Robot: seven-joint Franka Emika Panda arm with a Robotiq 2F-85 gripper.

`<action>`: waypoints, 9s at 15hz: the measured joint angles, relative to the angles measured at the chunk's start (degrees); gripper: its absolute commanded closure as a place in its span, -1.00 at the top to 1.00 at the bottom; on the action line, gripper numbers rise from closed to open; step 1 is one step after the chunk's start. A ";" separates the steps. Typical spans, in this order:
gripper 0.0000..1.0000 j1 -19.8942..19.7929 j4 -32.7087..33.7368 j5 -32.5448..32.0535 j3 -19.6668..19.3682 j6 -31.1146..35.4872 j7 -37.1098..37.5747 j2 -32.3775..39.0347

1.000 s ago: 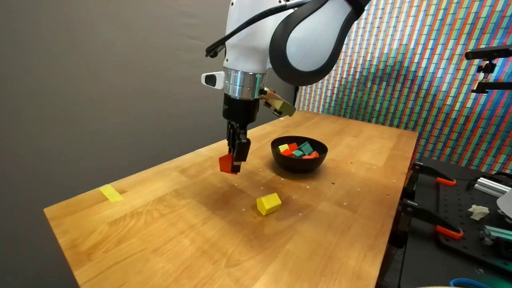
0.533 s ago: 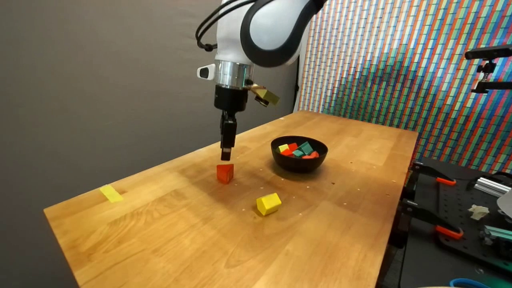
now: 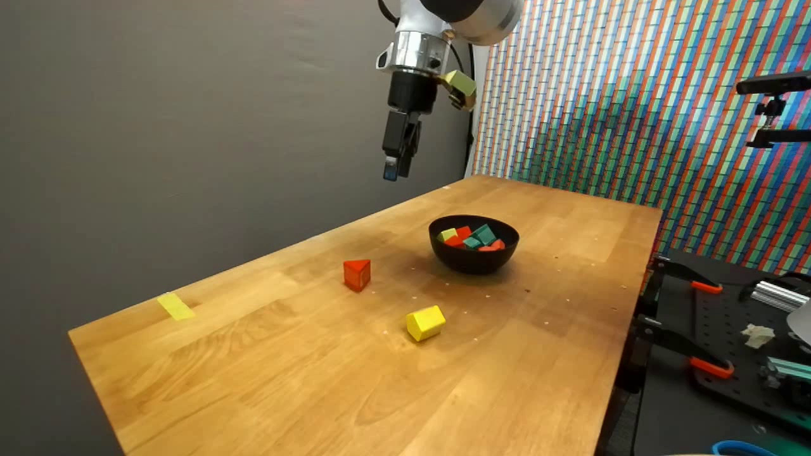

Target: Take the blocks out of the bowl and place them on the table

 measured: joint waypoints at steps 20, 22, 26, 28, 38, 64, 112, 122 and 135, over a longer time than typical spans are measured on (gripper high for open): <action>1.00 7.85 -11.69 -15.12 -11.10 -8.03 28.13 -4.20; 1.00 7.25 -12.10 -15.05 -11.18 -6.25 26.97 -2.41; 1.00 6.42 -11.68 -13.38 -11.01 -0.55 23.04 2.19; 1.00 6.34 -11.11 -12.67 -10.91 1.29 21.76 4.09; 0.22 6.67 -8.20 -12.07 -10.36 2.71 19.22 7.43; -0.24 -0.50 -24.41 -13.64 -19.35 13.91 23.89 -15.18; 0.77 4.91 -11.56 -1.58 -8.85 3.77 18.53 5.06; -0.54 4.82 -6.49 -1.65 -9.01 1.89 18.51 8.96; -0.80 0.01 -12.18 2.55 -9.74 -3.03 16.17 -8.51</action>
